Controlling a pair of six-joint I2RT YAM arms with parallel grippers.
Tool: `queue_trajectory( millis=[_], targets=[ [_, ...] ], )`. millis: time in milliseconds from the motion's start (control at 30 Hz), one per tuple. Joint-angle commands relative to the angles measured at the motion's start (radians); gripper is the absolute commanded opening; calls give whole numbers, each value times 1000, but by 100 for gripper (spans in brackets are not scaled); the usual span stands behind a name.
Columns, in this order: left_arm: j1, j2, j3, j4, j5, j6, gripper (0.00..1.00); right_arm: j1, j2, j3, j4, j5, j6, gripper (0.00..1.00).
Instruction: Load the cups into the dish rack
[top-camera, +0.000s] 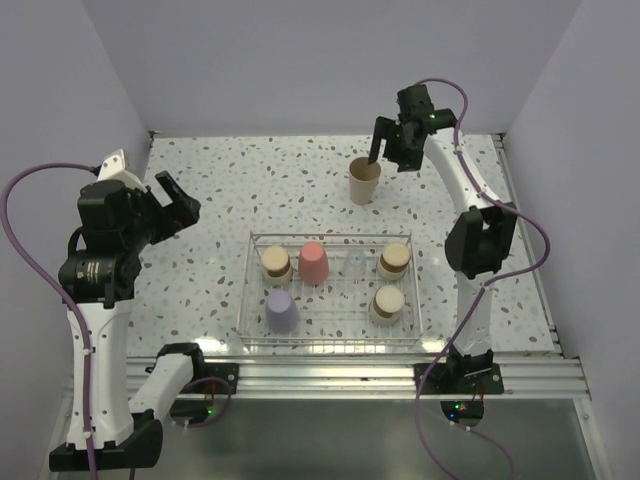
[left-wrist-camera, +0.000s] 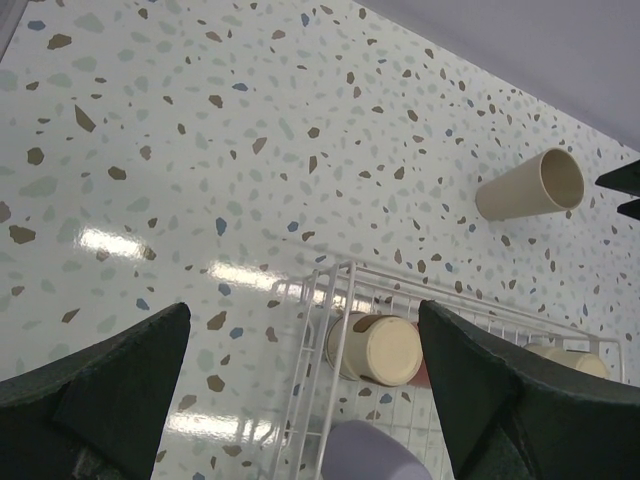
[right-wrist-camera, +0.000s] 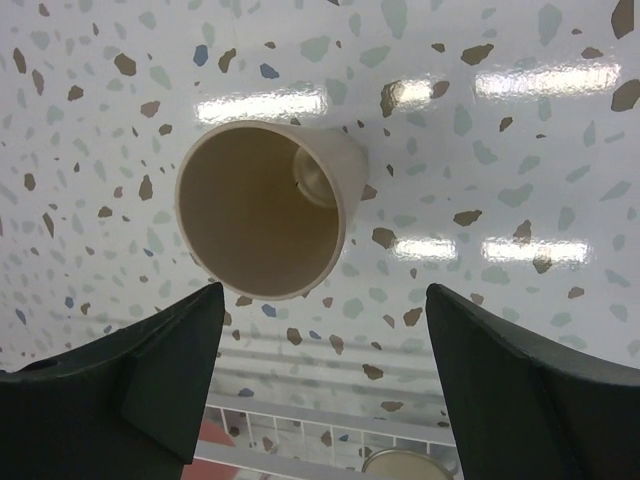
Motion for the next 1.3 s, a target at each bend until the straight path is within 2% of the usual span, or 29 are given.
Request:
queue_trajectory(
  millis=[0,100,400,800,900,933,1000,1133,1267],
  targets=[
    [-3,2,20,29,-22,31,99,-1,-3,-21,42,28,15,82],
    [-6,8,20,32,-27,31,99,-1,9,-49,60,33,23,78],
    [-7,43,34,46,-32,29,99,-1,31,-102,111,45,34,50],
    [-7,88,23,90,-4,14,98,-1,86,-70,123,42,45,33],
    [-7,94,29,92,-6,14,98,-1,95,-59,121,36,49,19],
    [-7,96,31,92,-6,14,98,-1,98,-52,120,33,51,8],
    [-7,99,38,92,-7,16,98,-1,95,-38,114,30,55,0],
    [-7,106,40,95,0,14,98,-1,65,-18,106,28,54,0],
    [-6,117,38,104,40,0,98,-6,-38,-26,108,21,54,0]
  ],
)
